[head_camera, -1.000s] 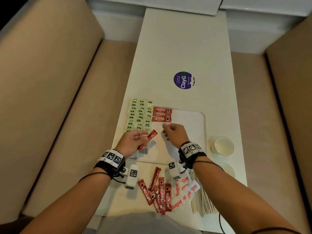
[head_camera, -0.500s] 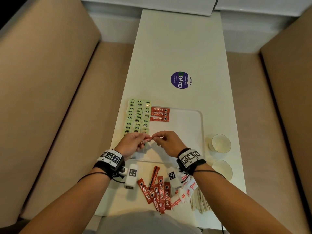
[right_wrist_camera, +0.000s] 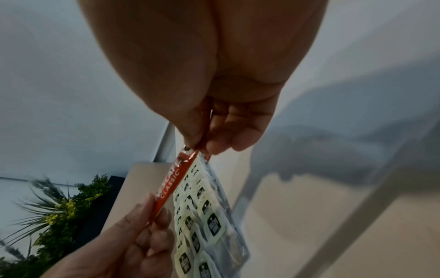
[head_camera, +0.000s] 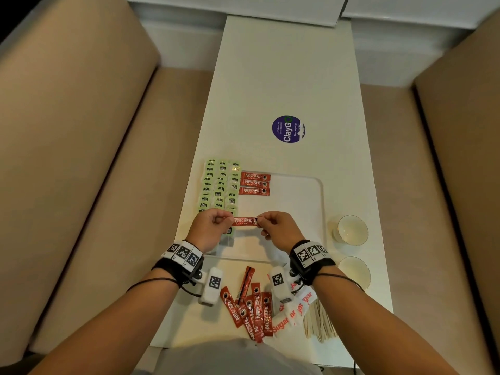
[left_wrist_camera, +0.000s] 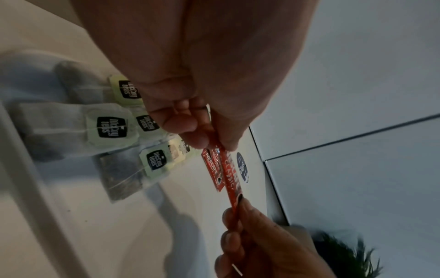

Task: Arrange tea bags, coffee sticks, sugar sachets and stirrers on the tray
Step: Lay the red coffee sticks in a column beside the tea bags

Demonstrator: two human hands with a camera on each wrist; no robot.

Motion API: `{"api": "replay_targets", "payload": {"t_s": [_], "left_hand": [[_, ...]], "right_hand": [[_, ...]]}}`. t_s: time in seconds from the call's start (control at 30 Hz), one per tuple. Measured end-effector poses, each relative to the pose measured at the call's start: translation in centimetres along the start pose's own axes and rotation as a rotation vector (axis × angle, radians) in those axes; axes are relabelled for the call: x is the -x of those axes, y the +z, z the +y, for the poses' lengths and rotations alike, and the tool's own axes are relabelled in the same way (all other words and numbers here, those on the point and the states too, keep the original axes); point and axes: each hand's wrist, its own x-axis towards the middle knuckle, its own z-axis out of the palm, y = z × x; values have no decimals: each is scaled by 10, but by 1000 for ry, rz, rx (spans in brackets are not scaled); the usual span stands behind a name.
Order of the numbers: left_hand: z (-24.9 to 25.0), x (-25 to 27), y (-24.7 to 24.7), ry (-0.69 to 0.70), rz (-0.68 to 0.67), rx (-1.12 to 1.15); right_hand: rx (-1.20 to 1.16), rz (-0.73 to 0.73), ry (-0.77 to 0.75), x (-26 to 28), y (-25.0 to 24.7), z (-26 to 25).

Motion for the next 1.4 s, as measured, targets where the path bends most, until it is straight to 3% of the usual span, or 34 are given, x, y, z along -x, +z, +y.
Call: {"api": "replay_targets", "payload": {"t_s": [0.17,0.3,0.53,0.67,0.87,1.03,1.4], "left_hand": [[2,-12,4,4,17,-96],[15,-25,6,51,-11,-419],[37,-35,25,320,-129,-1062],[34,-41,37,290,-228,-1284],[20,-51,44,275,-307,-1454],[20,-57,44,259,-309,-1513],[21,-59,47,249,-323,-1509]], "right_hand": [[-23,172,29,-18,-13,-4],[29,297,75,-39,-22,-3],[235,299,147,-67,-13,3],[272,301,141,-74,-7,0],[387,351,94,-73,-6,-3],[583,231,-57,-75,-5,-3],[607,225,-86,-73,-5,-5]]}}
